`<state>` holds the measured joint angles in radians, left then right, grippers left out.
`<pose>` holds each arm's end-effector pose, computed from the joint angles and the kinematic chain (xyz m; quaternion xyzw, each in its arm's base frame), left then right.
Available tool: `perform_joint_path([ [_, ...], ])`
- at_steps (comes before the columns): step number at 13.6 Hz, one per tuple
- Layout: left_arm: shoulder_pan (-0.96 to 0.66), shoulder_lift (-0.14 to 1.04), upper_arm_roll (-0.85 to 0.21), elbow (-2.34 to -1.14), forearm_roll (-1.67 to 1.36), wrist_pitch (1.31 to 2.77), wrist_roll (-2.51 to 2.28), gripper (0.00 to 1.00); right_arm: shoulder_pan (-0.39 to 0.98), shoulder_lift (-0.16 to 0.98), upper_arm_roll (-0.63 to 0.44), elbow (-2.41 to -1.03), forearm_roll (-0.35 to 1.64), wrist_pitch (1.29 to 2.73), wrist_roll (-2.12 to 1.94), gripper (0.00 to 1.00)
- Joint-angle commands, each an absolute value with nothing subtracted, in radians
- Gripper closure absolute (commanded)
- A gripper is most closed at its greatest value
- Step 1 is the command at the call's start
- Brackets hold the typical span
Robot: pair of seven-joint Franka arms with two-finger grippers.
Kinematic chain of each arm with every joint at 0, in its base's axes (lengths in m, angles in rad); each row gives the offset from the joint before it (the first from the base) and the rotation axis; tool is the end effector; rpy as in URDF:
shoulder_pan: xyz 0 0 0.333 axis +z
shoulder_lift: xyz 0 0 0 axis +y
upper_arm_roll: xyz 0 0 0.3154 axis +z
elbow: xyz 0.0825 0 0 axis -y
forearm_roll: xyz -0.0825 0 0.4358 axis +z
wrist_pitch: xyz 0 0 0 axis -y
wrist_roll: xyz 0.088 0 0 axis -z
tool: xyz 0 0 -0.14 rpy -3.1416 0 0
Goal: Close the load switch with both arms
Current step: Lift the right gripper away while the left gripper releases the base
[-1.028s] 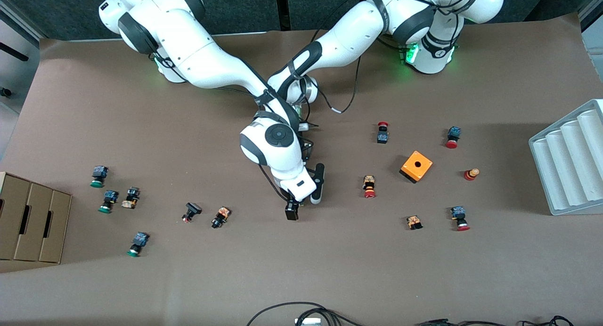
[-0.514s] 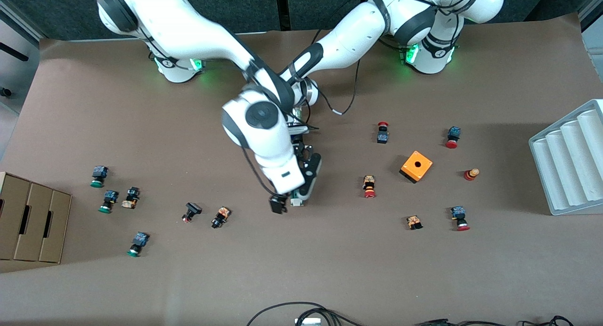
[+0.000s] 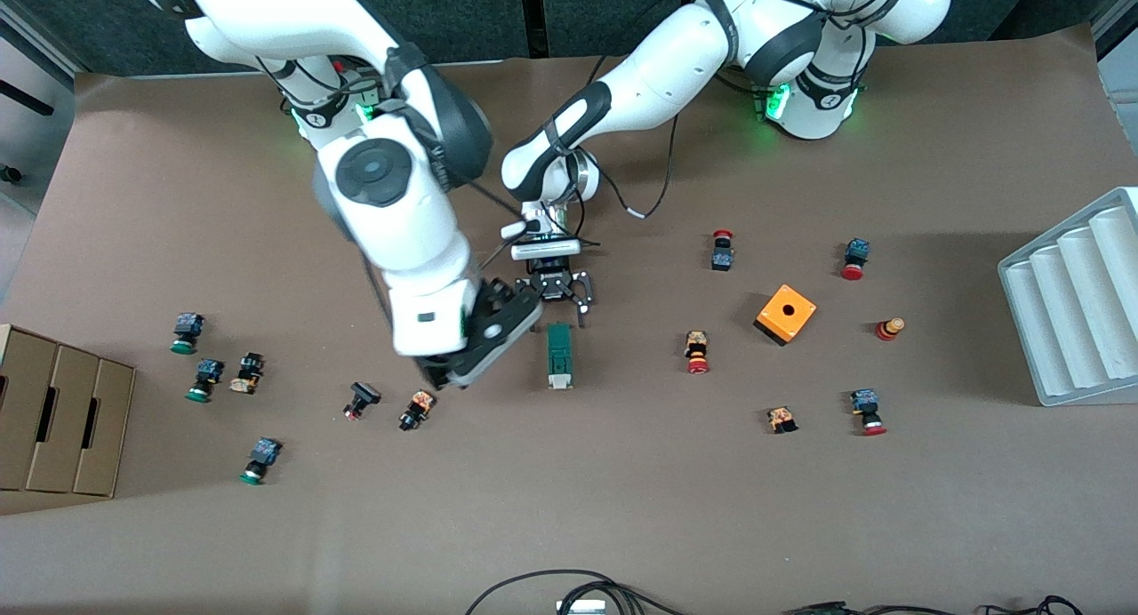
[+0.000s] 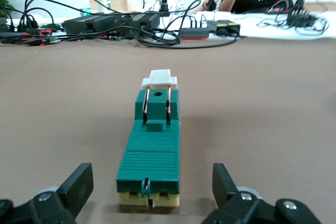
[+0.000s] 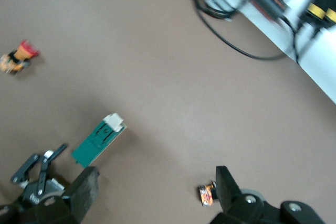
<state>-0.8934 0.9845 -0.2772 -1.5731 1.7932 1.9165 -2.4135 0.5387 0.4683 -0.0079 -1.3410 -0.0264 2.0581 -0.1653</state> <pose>0.3808 -0.6041 0.0224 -0.8260 -0.0317 -0.5608 0.0462 0.6721 0.3932 0.4404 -0.9309 -0.3434 -0.1246 0.0087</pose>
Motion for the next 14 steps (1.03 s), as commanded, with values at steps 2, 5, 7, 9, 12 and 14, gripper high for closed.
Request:
perform_joint_path([
  [2,-0.891,0.930,-0.279,-1.533,1.622,1.965,-2.193,0.00,0.428,0.394,0.002,-1.368,0.003,1.961,-0.098,0.00],
  [5,-0.893,0.908,-0.281,-1.499,1.493,1.967,-2.027,0.00,0.330,0.391,0.005,-1.371,0.075,1.935,-0.097,0.00],
  [7,-0.891,0.881,-0.281,-1.490,1.409,1.973,-1.903,0.00,0.263,0.377,-0.002,-1.371,0.171,1.858,-0.092,0.00],
  [9,-0.891,0.848,-0.281,-1.483,1.311,1.973,-1.774,0.00,0.206,0.364,-0.003,-1.371,0.170,1.798,-0.094,0.00],
  [12,-0.861,0.802,-0.284,-1.476,1.188,1.974,-1.524,0.00,0.135,0.339,-0.011,-1.371,0.161,1.723,-0.095,0.00],
  [14,-0.851,0.761,-0.284,-1.471,1.074,1.973,-1.342,0.00,0.130,0.331,-0.034,-1.370,0.085,1.675,-0.097,0.00],
])
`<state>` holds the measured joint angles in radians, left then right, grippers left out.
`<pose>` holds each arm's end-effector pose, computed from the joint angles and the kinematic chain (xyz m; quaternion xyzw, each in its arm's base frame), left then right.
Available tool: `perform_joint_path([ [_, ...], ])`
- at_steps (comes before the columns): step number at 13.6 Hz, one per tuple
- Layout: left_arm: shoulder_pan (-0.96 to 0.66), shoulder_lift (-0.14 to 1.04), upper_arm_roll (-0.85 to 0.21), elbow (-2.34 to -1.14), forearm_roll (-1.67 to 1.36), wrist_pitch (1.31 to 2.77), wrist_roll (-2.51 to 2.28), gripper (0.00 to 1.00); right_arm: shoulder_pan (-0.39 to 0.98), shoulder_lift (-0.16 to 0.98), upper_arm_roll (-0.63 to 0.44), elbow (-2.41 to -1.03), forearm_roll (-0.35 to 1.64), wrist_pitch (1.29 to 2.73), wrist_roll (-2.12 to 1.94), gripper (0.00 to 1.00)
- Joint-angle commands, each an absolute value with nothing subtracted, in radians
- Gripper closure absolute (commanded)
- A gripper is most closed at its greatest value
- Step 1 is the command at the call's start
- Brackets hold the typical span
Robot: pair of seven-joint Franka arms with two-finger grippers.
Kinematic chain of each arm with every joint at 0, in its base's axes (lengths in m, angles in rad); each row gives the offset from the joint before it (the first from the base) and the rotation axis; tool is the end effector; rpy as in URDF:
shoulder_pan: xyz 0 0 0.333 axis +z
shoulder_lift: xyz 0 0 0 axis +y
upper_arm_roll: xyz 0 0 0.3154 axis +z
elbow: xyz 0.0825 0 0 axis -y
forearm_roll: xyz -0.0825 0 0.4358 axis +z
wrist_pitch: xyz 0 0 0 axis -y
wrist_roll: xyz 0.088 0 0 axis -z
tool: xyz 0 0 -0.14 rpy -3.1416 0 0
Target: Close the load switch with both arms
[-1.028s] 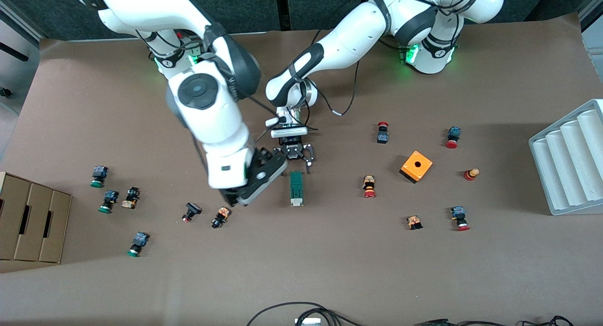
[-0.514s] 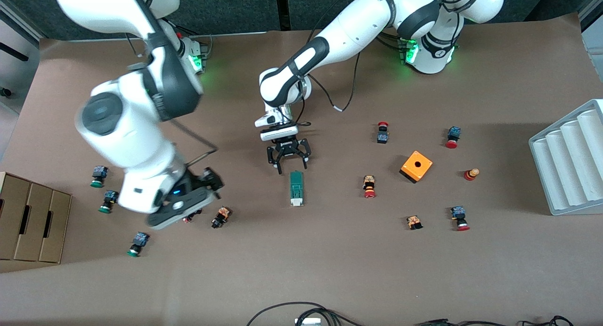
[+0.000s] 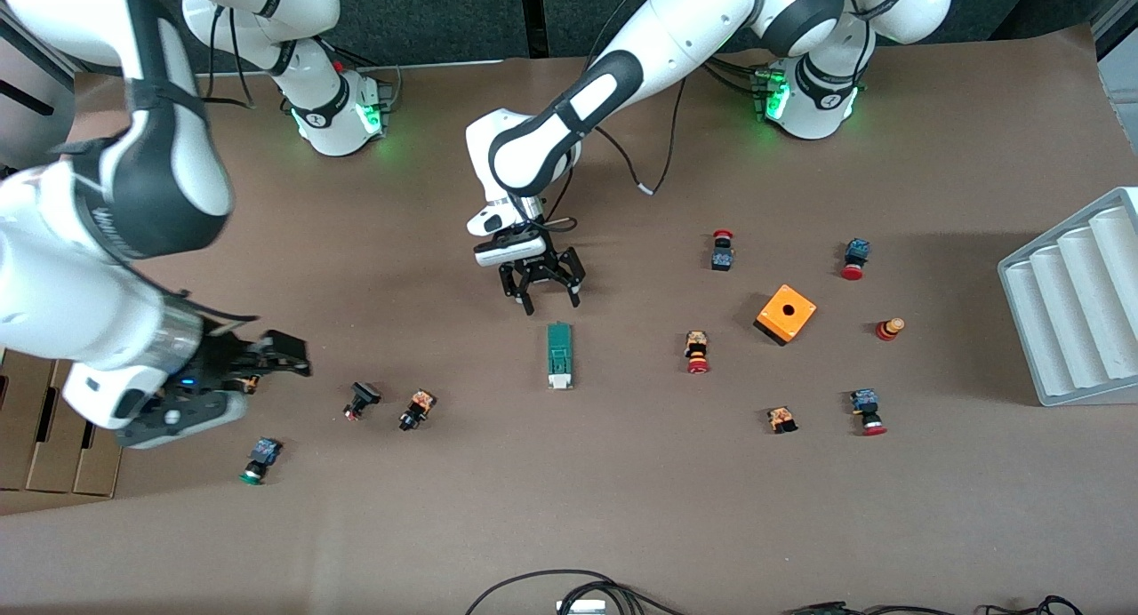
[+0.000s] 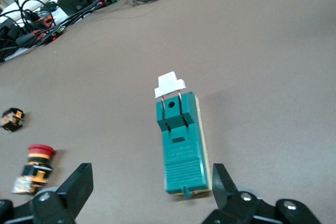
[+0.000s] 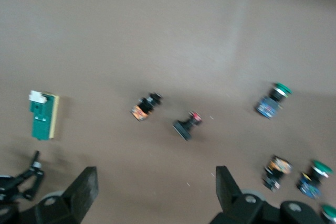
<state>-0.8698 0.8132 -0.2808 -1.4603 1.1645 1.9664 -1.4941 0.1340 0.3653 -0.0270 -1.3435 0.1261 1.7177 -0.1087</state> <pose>0.4113 -0.6341 0.1558 -0.9125 0.1012 -0.3437 0.1972 0.7160 0.0955 0.4816 -0.9934 -0.0995 -0.0045 0.0576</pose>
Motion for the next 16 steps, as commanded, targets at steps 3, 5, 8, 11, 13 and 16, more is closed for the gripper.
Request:
perform_joint_path([
  [3,-0.833,0.703,-0.279,-1.448,0.930,1.959,-1.056,0.00,0.127,0.304,-0.084,-1.365,0.075,1.644,-0.098,0.00],
  [5,-0.807,0.661,-0.279,-1.447,0.873,1.945,-0.917,0.00,0.126,0.284,-0.152,-1.365,0.075,1.620,-0.103,0.00],
  [8,-0.776,0.594,-0.278,-1.447,0.777,1.876,-0.723,0.00,0.127,0.246,-0.210,-1.367,0.072,1.539,-0.106,0.00],
  [11,-0.717,0.516,-0.279,-1.445,0.671,1.823,-0.508,0.00,0.126,0.241,-0.210,-1.368,0.084,1.520,-0.097,0.00],
  [13,-0.663,0.462,-0.279,-1.445,0.599,1.777,-0.386,0.00,0.127,0.256,-0.212,-1.368,0.074,1.532,-0.095,0.00],
  [16,-0.573,0.382,-0.278,-1.445,0.496,1.726,-0.226,0.00,0.133,0.268,-0.210,-1.370,0.078,1.545,-0.095,0.00],
])
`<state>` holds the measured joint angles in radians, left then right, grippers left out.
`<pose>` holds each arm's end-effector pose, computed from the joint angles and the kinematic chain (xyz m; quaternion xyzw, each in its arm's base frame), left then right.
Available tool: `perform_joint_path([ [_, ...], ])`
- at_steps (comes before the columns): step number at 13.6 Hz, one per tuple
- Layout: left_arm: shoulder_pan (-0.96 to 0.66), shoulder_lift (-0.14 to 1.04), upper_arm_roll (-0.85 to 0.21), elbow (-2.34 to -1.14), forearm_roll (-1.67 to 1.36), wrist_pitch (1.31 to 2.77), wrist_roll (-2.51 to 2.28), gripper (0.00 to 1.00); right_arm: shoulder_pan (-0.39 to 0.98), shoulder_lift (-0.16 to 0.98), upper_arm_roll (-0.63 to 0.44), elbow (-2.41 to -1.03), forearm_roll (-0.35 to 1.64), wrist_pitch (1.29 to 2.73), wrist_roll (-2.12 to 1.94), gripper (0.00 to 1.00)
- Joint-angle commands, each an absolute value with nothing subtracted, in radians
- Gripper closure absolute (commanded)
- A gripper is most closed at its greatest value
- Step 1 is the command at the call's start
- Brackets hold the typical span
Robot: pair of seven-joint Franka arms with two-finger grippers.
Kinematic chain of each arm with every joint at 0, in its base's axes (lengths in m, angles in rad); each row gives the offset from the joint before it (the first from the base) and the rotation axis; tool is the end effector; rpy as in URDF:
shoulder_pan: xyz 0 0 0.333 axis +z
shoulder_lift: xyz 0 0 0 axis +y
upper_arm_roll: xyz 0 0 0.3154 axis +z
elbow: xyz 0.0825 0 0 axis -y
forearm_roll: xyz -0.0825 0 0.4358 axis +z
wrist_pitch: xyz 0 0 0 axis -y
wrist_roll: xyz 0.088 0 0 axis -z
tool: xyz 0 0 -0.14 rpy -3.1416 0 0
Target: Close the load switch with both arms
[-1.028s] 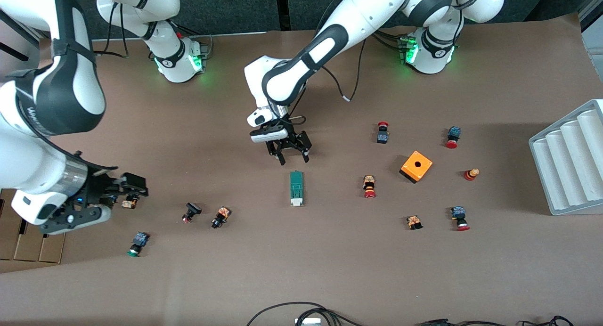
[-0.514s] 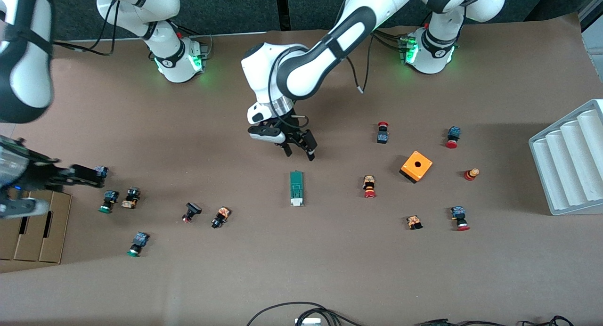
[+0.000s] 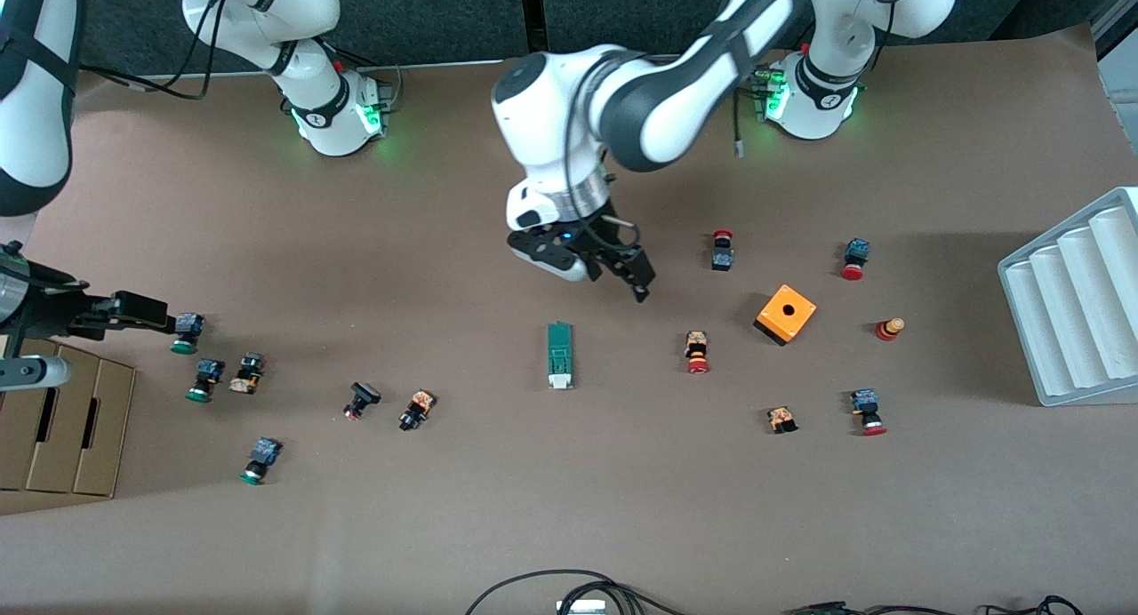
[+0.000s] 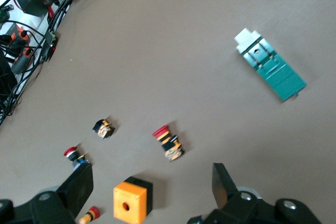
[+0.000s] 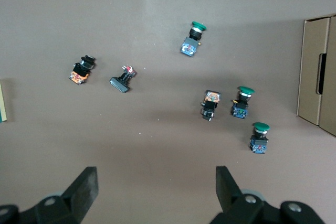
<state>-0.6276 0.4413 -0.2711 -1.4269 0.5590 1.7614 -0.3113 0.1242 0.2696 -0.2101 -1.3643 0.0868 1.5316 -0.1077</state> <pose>0.5225 -0.5107 0.4056 -0.9170 0.3349 -0.0850 0.1992 0.6756 -0.0300 0.5250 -0.9986 -0.0128 0.0466 0.0201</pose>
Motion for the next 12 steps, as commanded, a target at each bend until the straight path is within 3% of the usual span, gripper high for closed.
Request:
perform_joint_path([
  [1,-0.524,0.353,-0.278,-1.445,0.436,1.714,-0.177,0.00,0.135,0.268,-0.210,-1.370,0.077,1.545,-0.095,0.00],
  [4,-0.387,0.281,-0.278,-1.443,0.251,1.675,-0.077,0.00,0.094,0.275,-0.199,-1.382,0.074,1.584,-0.095,0.00],
  [8,-0.227,0.198,-0.275,-1.443,0.169,1.553,-0.042,0.00,-0.130,0.250,0.053,-1.388,0.011,1.575,-0.083,0.00],
  [12,-0.066,0.161,-0.275,-1.447,0.160,1.513,0.005,0.00,-0.127,0.201,0.060,-1.410,-0.012,1.568,0.063,0.00],
])
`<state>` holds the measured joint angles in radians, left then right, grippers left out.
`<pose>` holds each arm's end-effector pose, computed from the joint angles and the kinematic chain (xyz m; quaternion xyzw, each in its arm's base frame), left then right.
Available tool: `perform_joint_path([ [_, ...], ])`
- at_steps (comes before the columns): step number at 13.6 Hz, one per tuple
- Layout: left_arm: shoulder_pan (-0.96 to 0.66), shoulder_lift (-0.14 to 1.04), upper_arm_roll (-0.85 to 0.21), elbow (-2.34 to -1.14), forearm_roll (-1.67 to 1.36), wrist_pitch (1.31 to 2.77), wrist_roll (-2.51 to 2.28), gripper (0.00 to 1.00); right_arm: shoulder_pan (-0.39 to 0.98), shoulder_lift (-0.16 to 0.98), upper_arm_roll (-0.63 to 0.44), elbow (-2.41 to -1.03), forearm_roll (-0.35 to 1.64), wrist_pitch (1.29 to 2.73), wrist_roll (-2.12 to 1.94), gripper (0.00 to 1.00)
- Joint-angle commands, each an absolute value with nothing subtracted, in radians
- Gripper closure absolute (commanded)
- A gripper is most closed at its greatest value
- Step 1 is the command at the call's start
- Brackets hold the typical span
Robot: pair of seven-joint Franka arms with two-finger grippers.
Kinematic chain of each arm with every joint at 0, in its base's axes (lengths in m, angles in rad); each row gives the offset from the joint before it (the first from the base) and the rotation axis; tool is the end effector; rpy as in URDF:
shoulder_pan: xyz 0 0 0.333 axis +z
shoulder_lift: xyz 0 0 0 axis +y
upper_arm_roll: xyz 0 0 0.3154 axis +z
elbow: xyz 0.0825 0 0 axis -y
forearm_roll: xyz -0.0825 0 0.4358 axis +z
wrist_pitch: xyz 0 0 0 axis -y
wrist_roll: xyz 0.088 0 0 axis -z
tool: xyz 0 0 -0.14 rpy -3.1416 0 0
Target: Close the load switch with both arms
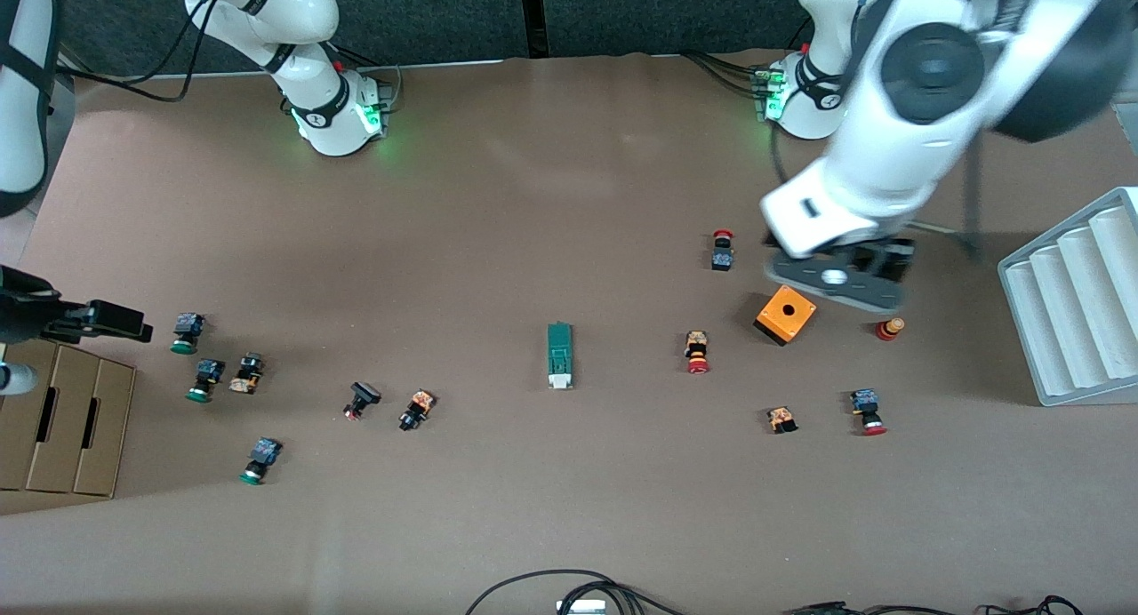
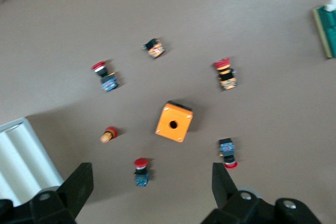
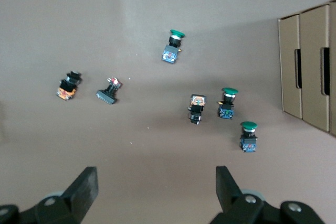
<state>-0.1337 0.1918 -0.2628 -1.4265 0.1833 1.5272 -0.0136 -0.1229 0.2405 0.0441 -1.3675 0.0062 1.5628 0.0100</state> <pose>0.6185 -0.2158 0.5462 -0.9789 0.1883 0.0278 0.0740 0.6731 -0.0553 0.5422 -0.9987 0.0449 0.0222 0.0091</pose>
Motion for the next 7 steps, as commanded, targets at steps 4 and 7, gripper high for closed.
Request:
perform_joint_path([
  [4,-0.025,0.128,-0.209,-1.459,0.135,1.535,-0.012,0.00,-0.129,0.152,0.057,-1.476,0.026,1.644,0.055,0.00],
  [7,-0.020,-0.018,-0.077,-1.706,0.042,1.723,-0.011,0.00,-0.129,0.161,0.058,-1.473,0.037,1.634,0.055,0.00],
])
